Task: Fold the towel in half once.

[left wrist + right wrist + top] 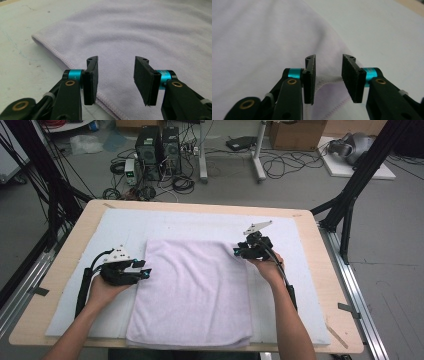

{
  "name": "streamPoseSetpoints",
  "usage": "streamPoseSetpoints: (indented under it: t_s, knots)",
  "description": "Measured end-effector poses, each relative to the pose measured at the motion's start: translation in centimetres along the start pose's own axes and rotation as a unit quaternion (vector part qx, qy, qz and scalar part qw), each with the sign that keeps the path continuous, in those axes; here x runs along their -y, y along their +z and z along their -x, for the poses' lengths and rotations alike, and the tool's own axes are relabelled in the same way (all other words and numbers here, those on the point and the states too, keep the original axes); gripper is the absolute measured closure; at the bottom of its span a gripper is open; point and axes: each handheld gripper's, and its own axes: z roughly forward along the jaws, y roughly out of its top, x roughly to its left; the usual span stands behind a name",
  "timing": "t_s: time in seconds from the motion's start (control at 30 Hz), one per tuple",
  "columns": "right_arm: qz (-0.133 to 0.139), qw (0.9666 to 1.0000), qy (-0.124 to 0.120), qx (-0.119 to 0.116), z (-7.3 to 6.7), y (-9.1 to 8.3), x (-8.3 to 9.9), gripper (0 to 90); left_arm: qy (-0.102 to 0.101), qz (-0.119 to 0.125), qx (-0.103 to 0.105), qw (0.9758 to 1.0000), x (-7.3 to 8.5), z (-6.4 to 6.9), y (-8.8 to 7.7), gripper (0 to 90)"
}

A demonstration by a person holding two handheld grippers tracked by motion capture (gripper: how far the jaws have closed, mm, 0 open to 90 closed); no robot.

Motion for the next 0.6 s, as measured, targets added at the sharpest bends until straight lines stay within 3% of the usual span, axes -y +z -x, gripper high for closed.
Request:
streamPoseSetpoints:
  t_s: [0.13, 0.2, 0.37, 0.47, 0.6]
  knots:
    - [-0.048, 0.9969, 0.028, 0.056, 1.5, 0.7, 1.1, 71.7, 0.003, -0.001, 0.003, 1.0, 0.0, 0.2, 0.0, 54.5]
    - [-0.04, 0.997, 0.038, 0.055, 1.7, 0.3, 1.5, 71.2, 0.003, 0.0, 0.006, 1.0, -0.1, 0.3, -0.1, 54.4]
    - [0.02, 0.9994, 0.018, 0.019, 0.1, -2.5, 1.4, 68.4, 0.013, 0.002, 0.007, 0.9999, -0.2, 0.9, -0.7, 52.7]
    - [0.055, 0.9983, -0.002, -0.021, -2.2, -4.5, 1.7, 65.3, 0.024, 0.002, 0.01, 0.9996, 0.0, 1.6, -1.4, 50.7]
    - [0.069, 0.9952, -0.031, -0.063, -5.4, -6.3, 3.3, 62.0, 0.036, 0.003, 0.019, 0.9992, 0.8, 2.9, -2.6, 50.6]
